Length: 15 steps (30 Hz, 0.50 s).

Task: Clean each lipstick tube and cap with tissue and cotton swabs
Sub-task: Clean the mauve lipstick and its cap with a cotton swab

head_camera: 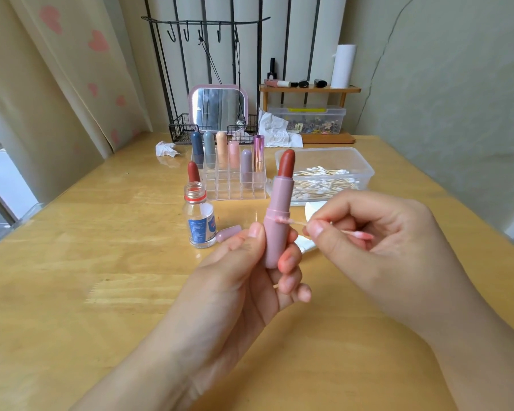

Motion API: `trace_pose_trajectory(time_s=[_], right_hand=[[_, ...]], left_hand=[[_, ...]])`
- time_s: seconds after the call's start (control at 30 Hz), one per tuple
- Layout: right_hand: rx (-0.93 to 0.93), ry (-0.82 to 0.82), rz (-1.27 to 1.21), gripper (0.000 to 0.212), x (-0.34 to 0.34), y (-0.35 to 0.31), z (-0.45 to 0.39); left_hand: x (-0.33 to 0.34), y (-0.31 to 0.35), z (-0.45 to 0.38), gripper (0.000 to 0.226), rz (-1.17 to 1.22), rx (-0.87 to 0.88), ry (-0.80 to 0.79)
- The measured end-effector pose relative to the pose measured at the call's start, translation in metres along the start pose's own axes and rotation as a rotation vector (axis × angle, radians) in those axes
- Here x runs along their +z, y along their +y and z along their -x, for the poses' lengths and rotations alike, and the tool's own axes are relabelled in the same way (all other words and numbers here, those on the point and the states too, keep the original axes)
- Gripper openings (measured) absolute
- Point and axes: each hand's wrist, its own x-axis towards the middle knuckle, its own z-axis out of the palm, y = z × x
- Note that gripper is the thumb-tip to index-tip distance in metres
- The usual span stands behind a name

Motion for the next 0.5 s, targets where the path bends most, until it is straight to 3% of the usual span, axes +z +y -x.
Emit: trace_pose_trajectory(time_s=[0.17,0.5], right_hand=[[-0.013,0.057,0.052,0.013,-0.0044,-0.0017,-0.0029],[-0.059,-0.014,0.018,0.015,-0.0026,-0.0039,-0.0005]], left_hand=[[-0.0033,0.0006,-0.0021,0.026,0.177,0.037,-0.123],[0.0007,0.0039,0.0003,0.021,0.092,0.048,-0.049]])
